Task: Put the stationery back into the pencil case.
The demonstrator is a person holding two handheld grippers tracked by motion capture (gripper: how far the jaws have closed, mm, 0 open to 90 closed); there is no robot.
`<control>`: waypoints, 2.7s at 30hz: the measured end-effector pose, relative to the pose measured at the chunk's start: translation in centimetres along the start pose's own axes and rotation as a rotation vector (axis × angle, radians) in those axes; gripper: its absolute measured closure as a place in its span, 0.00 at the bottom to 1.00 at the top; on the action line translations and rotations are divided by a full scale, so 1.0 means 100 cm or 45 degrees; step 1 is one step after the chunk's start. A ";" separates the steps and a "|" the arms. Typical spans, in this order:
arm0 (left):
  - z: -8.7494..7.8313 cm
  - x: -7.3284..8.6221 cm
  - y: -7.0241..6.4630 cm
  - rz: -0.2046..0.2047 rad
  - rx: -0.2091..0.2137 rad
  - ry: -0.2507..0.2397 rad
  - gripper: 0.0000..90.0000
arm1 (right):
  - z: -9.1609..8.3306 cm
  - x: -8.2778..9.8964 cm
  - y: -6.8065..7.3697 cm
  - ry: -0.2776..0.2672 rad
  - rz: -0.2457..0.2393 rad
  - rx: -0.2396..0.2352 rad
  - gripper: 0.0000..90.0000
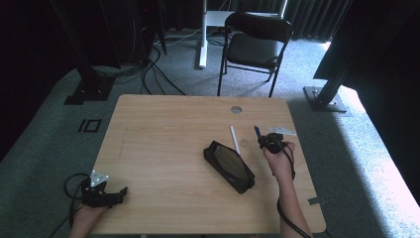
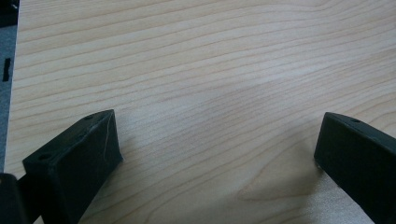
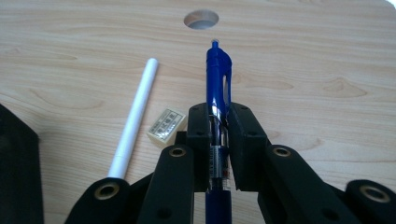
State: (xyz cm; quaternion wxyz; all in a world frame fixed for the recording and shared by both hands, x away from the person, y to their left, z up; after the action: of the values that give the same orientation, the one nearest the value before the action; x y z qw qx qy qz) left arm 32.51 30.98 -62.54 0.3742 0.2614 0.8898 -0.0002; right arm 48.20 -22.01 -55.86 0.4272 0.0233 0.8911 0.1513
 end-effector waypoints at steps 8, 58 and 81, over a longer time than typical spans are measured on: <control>0.000 0.000 0.000 0.000 0.000 0.000 0.01 | -0.016 -0.007 0.017 -0.034 -0.009 -0.068 0.88; 0.000 0.000 0.000 0.000 0.000 0.000 0.01 | -0.066 0.021 0.135 0.039 -0.308 -0.439 0.88; 0.000 0.000 0.000 0.000 0.000 0.000 0.01 | -0.043 0.057 0.130 0.241 -0.417 -0.398 0.88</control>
State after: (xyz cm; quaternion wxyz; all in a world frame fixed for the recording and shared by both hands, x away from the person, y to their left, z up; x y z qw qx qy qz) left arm 32.51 30.99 -62.54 0.3742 0.2615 0.8897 -0.0002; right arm 40.11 -9.76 -53.90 0.3590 -0.2022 0.8848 0.2175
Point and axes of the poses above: each handheld gripper's, and its own axes: z roughly forward along the jaws, x roughly out of its underside, y roughly to its left, the point moved 10 cm from there along z, roughly forward along the jaws, and after that the axes turned 15 degrees about z, right-handed, at the moved point
